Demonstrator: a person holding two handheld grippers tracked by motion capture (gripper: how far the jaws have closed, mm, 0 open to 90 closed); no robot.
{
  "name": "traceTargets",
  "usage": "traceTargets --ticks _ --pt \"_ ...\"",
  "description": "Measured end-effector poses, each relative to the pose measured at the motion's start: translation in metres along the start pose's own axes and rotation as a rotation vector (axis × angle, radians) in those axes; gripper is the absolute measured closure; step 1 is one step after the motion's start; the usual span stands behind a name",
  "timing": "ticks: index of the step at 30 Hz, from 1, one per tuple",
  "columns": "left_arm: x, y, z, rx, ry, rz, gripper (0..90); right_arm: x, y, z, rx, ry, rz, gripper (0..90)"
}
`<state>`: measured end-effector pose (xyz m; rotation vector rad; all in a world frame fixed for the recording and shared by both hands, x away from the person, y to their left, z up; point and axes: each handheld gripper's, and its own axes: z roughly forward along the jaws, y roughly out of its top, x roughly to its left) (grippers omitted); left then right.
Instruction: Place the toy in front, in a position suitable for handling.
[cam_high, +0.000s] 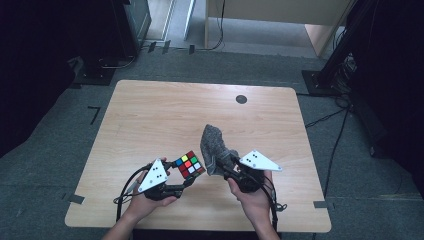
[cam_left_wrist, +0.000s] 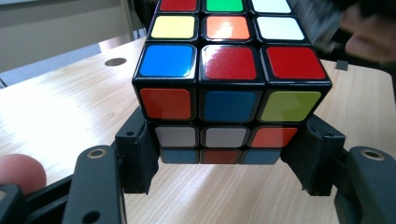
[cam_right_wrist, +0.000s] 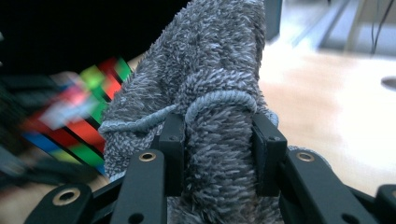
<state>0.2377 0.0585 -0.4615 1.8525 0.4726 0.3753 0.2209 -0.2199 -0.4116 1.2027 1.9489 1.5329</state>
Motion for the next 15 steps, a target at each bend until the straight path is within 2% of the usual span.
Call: traceTargets --ticks 1,2,4,7,8,9,10,11,13,14,15 --pt "-0.002 0.001 0.0 -0.008 -0.011 0.002 34.8 0.004 0.002 -0.001 -0.006 0.025 0.002 64.2" --pt "-0.002 0.001 0.0 -0.008 -0.011 0.002 34.8 0.004 0.002 -0.001 -0.006 0.025 0.002 64.2" --pt "-0.004 0.003 -0.001 -0.025 -0.029 0.014 34.8 0.007 -0.004 0.007 0.032 0.065 -0.002 64.2" --pt "-0.005 0.003 -0.002 -0.016 -0.025 0.025 34.8 0.006 -0.014 0.015 0.057 0.073 0.019 64.5" --pt "-0.003 0.002 -0.003 -0.018 -0.029 0.021 34.8 0.004 -0.015 0.018 0.079 0.072 0.017 64.4" --pt "-0.003 0.002 -0.003 -0.018 -0.029 0.021 34.8 0.002 -0.017 0.02 0.106 0.063 0.005 64.4" --pt "-0.002 0.002 -0.004 -0.026 -0.031 0.015 34.8 0.002 -0.017 0.02 0.106 0.063 0.005 64.4" --pt "-0.002 0.003 -0.004 -0.032 -0.031 0.009 34.8 -0.001 -0.019 0.022 0.142 0.031 -0.021 64.4" --pt "-0.001 0.002 -0.004 -0.025 -0.023 0.023 34.8 -0.004 -0.017 0.019 0.131 0.026 -0.012 64.4" --pt "-0.001 0.002 -0.004 -0.025 -0.023 0.023 34.8 -0.005 -0.014 0.016 0.106 0.021 -0.005 64.4" --pt "-0.002 0.0 -0.002 0.002 -0.008 0.043 34.8 -0.005 -0.011 0.012 0.078 0.024 0.003 64.4"
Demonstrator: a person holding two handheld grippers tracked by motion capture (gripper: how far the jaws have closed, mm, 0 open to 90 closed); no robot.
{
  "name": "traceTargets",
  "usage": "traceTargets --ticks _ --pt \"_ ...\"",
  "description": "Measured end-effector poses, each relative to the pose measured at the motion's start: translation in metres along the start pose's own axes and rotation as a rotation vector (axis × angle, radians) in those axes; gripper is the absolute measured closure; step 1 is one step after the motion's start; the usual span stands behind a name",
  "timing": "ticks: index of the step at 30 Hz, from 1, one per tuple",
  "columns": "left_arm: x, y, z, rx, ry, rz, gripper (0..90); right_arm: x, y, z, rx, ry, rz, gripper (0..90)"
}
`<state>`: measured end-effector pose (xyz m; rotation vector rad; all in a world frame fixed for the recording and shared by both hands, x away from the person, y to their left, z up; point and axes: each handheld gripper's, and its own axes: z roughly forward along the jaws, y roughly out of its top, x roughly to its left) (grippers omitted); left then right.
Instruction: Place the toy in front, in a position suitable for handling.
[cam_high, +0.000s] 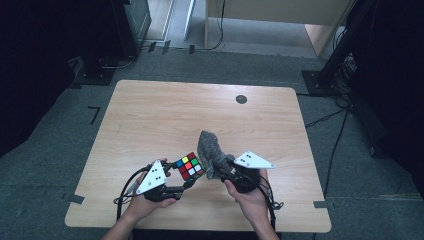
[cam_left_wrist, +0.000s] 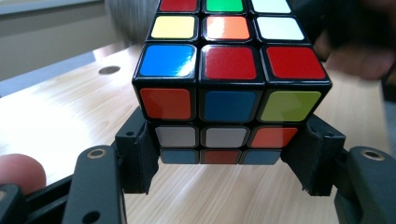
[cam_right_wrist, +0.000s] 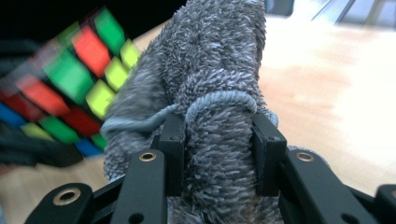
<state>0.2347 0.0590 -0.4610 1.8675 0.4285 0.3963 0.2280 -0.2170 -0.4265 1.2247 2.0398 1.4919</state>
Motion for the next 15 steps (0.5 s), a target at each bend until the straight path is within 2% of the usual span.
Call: traceTargets --ticks 1,4,5,6,7,8,10,12,15 --pt "0.0 0.0 0.0 0.0 0.0 0.0 34.8 0.0 0.0 0.0 0.0 0.0 0.0 64.4" --pt "-0.002 -0.001 0.003 0.015 -0.004 0.002 34.8 0.005 0.009 -0.012 -0.082 0.052 0.008 64.3" --pt "-0.004 -0.001 0.005 0.012 -0.012 0.004 34.8 0.011 0.01 -0.012 -0.085 0.079 -0.014 64.3" --pt "-0.004 -0.001 0.005 0.012 -0.012 0.004 34.8 0.011 0.01 -0.012 -0.085 0.079 -0.014 64.3" --pt "-0.005 0.0 0.005 0.016 -0.012 0.006 34.8 0.015 0.007 -0.007 -0.058 0.085 -0.035 64.3" --pt "-0.005 0.0 0.005 0.016 -0.012 0.006 34.8 0.015 0.005 -0.005 -0.059 0.086 -0.025 64.3" --pt "-0.003 -0.001 0.004 0.024 -0.008 0.005 34.8 0.01 -0.001 0.0 -0.046 0.104 0.029 64.3" --pt "-0.002 0.0 0.002 0.005 -0.019 -0.017 34.8 0.006 -0.006 0.007 0.015 0.075 0.025 64.4" --pt "-0.001 0.001 0.0 -0.01 -0.017 -0.019 34.8 0.001 -0.012 0.013 0.075 0.045 0.018 64.2"
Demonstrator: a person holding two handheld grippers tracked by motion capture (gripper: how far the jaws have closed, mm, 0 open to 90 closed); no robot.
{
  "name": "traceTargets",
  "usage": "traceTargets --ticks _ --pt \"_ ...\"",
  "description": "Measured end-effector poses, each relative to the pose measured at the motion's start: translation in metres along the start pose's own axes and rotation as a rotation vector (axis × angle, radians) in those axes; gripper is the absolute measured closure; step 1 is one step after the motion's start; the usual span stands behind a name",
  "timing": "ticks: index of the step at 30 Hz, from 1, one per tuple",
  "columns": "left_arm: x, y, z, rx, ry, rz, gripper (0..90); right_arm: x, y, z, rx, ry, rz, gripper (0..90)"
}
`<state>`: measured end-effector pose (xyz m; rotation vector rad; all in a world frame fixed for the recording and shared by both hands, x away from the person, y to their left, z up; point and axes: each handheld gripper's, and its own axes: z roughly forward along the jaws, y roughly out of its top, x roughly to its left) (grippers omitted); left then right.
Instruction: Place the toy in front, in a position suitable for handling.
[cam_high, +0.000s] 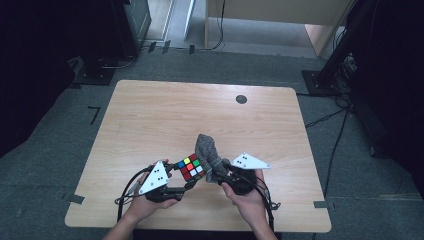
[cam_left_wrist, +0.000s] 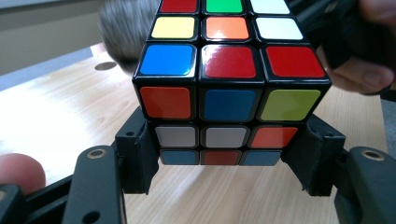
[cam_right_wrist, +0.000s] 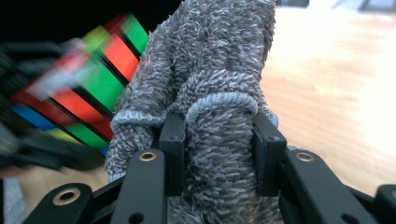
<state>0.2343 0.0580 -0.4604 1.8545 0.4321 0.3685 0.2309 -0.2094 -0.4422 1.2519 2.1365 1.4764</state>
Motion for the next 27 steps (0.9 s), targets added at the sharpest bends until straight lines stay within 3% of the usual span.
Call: traceTargets --ticks 2,4,7,9,13,14,15,17,22,24,27 --pt "0.0 0.0 0.0 -0.001 0.001 -0.001 34.8 -0.001 0.0 0.0 0.008 -0.005 -0.002 64.3" --pt "0.001 -0.001 0.0 0.004 0.007 0.0 34.8 -0.002 0.006 -0.009 -0.048 -0.024 -0.008 64.3" --pt "0.001 -0.002 0.001 0.013 0.009 0.005 34.8 0.004 0.015 -0.024 -0.146 0.0 -0.016 64.3" --pt "-0.001 -0.002 0.003 0.015 0.003 0.01 34.8 0.01 0.018 -0.028 -0.176 0.022 -0.036 64.2" --pt "-0.004 0.0 0.002 0.012 -0.005 0.014 34.8 0.016 0.015 -0.021 -0.144 0.051 -0.063 64.2" --pt "-0.002 -0.001 0.002 0.026 0.001 0.021 34.8 0.013 0.01 -0.016 -0.145 0.067 -0.021 64.2" --pt "-0.002 -0.001 0.002 0.026 0.001 0.021 34.8 0.013 0.01 -0.016 -0.145 0.067 -0.021 64.2" --pt "0.0 -0.001 0.0 0.011 -0.006 0.004 34.8 0.006 0.004 -0.008 -0.083 0.048 -0.001 64.2" --pt "0.003 0.0 -0.002 -0.013 -0.012 -0.02 34.8 0.0 0.0 -0.002 -0.019 0.017 -0.01 64.1" --pt "0.005 -0.001 -0.003 -0.017 -0.012 -0.031 34.8 -0.001 0.002 -0.005 -0.031 0.004 -0.026 64.0" --pt "0.005 -0.002 -0.002 0.0 -0.008 -0.022 34.8 0.001 0.009 -0.017 -0.11 0.009 -0.024 63.9"
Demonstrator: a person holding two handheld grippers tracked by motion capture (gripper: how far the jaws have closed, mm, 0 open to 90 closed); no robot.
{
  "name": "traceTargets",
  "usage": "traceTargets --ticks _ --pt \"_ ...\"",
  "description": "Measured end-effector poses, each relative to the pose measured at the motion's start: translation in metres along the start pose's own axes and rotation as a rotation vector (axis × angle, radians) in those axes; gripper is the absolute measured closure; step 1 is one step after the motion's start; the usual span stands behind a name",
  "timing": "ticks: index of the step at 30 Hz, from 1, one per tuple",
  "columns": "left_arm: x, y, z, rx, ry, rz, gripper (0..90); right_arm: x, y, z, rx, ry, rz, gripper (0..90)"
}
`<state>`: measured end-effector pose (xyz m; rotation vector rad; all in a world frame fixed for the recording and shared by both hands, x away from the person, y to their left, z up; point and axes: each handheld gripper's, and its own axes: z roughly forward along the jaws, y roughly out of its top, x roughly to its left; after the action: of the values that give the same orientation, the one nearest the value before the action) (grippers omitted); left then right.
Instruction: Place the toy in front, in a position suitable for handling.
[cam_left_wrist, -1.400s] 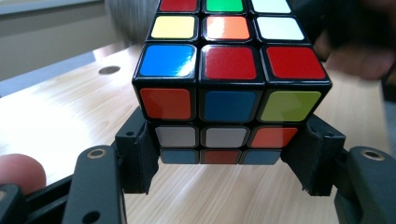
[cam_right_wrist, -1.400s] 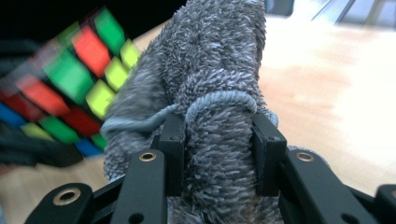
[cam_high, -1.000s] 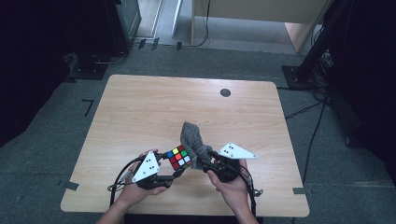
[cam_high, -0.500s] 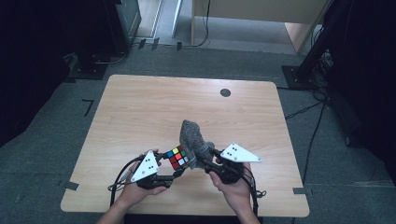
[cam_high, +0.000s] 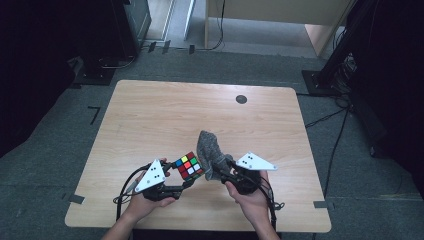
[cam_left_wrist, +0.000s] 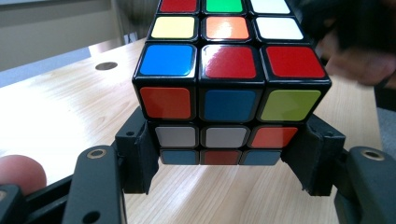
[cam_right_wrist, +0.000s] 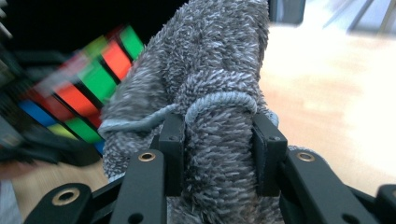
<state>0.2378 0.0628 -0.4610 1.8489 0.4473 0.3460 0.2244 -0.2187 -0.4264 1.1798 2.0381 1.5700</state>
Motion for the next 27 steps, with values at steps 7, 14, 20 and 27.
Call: traceTargets --ticks 7,14,20,27 --pt "-0.008 0.002 0.003 0.0 -0.023 0.023 34.8 0.011 0.007 -0.005 -0.042 0.07 -0.012 63.8" --pt "-0.001 0.003 -0.001 -0.019 -0.027 -0.01 34.8 0.003 -0.008 0.01 0.04 0.029 0.011 64.0" --pt "0.008 0.004 -0.006 -0.049 -0.044 -0.069 34.9 -0.001 -0.007 0.006 0.031 -0.021 -0.005 64.2" --pt "0.001 0.003 0.0 -0.013 -0.064 -0.037 34.9 0.015 0.002 -0.004 -0.081 0.063 -0.033 64.3"
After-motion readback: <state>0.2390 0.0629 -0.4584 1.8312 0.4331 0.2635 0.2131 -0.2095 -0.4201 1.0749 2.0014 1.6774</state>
